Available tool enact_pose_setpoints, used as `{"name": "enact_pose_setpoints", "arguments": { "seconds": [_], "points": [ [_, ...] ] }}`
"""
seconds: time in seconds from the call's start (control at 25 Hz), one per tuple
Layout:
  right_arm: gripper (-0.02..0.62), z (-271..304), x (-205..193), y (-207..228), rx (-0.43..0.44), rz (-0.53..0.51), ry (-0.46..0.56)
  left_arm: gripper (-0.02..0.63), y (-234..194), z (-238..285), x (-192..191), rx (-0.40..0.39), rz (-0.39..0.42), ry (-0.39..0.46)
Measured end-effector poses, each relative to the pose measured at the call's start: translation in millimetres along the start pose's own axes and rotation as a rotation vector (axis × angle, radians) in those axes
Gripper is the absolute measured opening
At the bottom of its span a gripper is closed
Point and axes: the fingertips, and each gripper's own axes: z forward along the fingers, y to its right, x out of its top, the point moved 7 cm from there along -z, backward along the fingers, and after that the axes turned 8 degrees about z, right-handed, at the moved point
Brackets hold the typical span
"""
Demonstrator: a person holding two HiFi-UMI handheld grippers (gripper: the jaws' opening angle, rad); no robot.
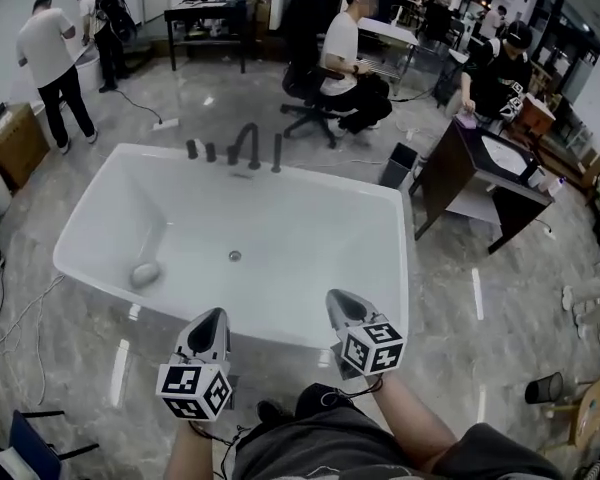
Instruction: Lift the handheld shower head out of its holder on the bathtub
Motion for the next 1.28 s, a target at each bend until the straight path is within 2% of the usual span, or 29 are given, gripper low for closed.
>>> {"name": "enact_pose_setpoints", "arguments": {
  "seconds": [0.36, 0.6, 1.28],
  "points": [
    [0.029, 43, 14, 0, -0.031, 0.007, 0.029, 0.015, -37, 26, 0, -0.023, -0.006, -0.001],
    [0.029, 92, 33, 11, -0.035, 0.015, 0.034, 0.015, -63, 51, 10, -0.025, -0.018, -0.006],
    [0.029, 292, 115, 80, -0.070, 0.012, 0.014, 0.015, -158, 233, 46, -0.046, -0.020, -0.088]
  ]
}}
